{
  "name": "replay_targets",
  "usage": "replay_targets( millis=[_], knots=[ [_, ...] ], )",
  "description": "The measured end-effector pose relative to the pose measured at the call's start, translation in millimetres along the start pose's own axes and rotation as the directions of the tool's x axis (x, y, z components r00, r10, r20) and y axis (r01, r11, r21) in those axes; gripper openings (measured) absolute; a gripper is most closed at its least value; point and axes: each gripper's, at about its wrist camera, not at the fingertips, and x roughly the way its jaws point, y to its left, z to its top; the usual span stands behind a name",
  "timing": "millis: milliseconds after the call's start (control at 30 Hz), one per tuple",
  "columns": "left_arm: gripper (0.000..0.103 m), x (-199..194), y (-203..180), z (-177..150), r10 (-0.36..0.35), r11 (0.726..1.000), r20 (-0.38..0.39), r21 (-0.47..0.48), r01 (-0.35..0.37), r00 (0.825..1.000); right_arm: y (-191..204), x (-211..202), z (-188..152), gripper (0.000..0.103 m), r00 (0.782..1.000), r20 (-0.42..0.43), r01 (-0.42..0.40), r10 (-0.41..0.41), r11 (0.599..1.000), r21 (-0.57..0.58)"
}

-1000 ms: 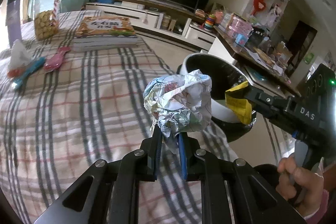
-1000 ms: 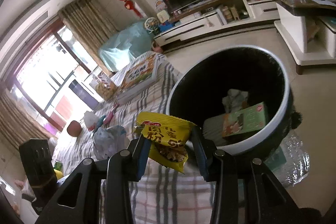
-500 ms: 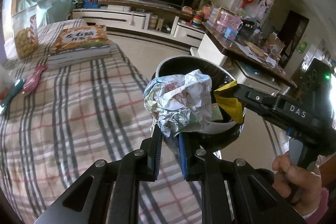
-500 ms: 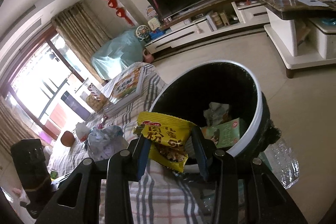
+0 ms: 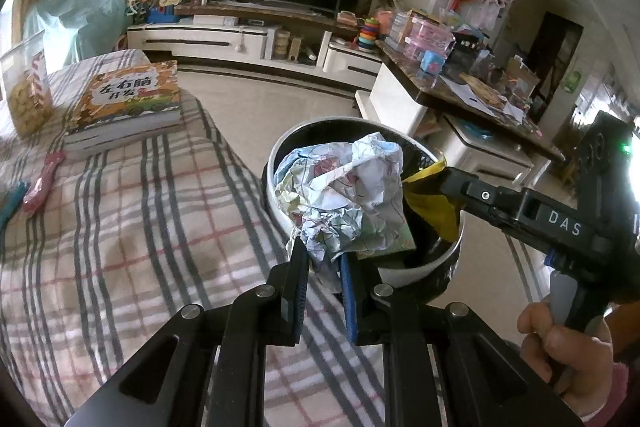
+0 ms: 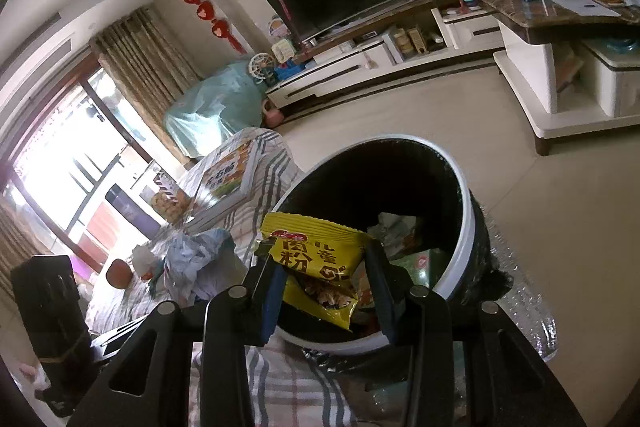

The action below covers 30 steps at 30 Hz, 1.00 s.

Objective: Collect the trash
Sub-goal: 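Carry the silver foil ball and yellow snack bag over the bin with both tools, then open both tools to drop the foil ball and snack bag into the bin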

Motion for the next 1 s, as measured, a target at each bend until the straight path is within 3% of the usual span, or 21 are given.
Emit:
replay_targets(
  millis=[1000],
  knots=[
    [0.015,34,-11,23,0.002,1.0,-0.036,0.015,-0.002,0.999,-9,20,16,0.043,0.999,-0.029,0.034,-0.035,0.999,-0.012]
  ],
)
